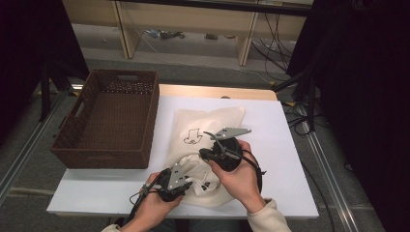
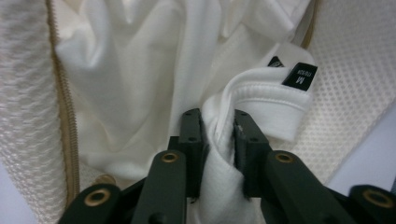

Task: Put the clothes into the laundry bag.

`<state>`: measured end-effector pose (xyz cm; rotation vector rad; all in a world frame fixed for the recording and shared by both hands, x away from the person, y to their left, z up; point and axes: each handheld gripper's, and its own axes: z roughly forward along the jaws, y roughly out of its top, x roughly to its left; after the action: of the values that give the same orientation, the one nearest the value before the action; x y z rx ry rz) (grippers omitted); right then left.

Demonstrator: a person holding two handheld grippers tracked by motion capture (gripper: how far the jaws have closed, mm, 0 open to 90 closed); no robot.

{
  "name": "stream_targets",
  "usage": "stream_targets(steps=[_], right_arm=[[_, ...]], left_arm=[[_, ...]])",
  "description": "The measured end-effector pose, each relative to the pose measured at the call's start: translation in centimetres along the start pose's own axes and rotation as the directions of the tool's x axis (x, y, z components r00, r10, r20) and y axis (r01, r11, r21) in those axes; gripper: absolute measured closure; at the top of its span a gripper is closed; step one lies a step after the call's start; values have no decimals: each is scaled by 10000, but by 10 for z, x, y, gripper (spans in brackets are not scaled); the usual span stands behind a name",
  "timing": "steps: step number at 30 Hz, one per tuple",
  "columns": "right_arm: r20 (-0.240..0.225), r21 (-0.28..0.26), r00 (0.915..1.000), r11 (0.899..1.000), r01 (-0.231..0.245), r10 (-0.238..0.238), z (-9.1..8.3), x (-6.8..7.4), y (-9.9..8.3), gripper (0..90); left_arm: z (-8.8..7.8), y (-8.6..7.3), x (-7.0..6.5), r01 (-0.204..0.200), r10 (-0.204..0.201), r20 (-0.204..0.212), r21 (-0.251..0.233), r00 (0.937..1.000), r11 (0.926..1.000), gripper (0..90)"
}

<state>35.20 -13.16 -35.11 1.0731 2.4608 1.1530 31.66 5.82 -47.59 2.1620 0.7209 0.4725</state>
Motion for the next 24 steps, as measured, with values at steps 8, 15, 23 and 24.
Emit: stream_targets(steps=[8, 15, 23, 24], right_arm=[[10, -88, 10000, 9999, -88, 88, 0, 2, 0, 899], [-28, -32, 10000, 10000, -33, 33, 2, 5, 0, 899], [71, -13, 9996, 9996, -267, 267, 0, 1, -1, 899], [61, -44, 9998, 9999, -166, 166, 1, 0, -1, 899]], left_arm=[[-10, 18, -3, 539, -527, 137, -1123, 9985, 9922, 823], [2, 40, 4, 406, -419, -48, -1568, 9991, 9868, 827], [22, 52, 15, 557, -647, -576, -1450, 9962, 9879, 825], [23, 53, 17, 465, -555, -632, -1365, 9965, 9896, 825]])
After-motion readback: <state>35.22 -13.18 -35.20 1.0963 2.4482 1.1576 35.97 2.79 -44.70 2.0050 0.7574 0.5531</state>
